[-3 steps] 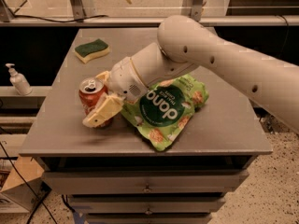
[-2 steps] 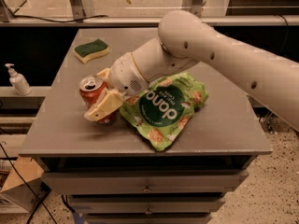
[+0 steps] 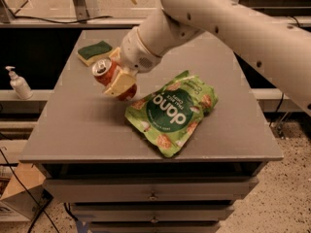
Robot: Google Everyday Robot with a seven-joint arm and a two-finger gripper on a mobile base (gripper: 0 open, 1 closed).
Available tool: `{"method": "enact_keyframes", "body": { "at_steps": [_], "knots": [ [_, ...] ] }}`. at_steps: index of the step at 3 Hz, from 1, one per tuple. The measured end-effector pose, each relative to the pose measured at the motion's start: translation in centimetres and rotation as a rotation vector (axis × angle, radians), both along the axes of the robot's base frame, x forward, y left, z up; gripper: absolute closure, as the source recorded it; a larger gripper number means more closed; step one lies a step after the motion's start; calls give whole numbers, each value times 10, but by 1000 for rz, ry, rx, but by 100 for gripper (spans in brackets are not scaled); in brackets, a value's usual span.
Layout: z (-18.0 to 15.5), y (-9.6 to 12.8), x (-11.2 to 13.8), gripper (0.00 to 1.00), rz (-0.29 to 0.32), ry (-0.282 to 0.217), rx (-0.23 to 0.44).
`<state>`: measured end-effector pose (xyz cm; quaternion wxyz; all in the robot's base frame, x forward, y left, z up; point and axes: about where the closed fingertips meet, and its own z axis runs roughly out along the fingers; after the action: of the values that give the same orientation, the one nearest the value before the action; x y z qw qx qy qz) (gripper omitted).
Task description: Knock coke can over
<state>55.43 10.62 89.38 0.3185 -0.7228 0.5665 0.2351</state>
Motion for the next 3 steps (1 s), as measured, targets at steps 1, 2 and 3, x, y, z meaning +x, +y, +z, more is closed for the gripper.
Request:
{"method": "enact_keyframes", "body": {
  "at_steps": [1, 2, 3],
  "knots": [
    [-6, -15, 42, 100, -33, -106, -170],
    [-19, -24, 68, 84, -43, -188, -344],
    [-28, -32, 81, 59, -48, -274, -492]
  ]
}}
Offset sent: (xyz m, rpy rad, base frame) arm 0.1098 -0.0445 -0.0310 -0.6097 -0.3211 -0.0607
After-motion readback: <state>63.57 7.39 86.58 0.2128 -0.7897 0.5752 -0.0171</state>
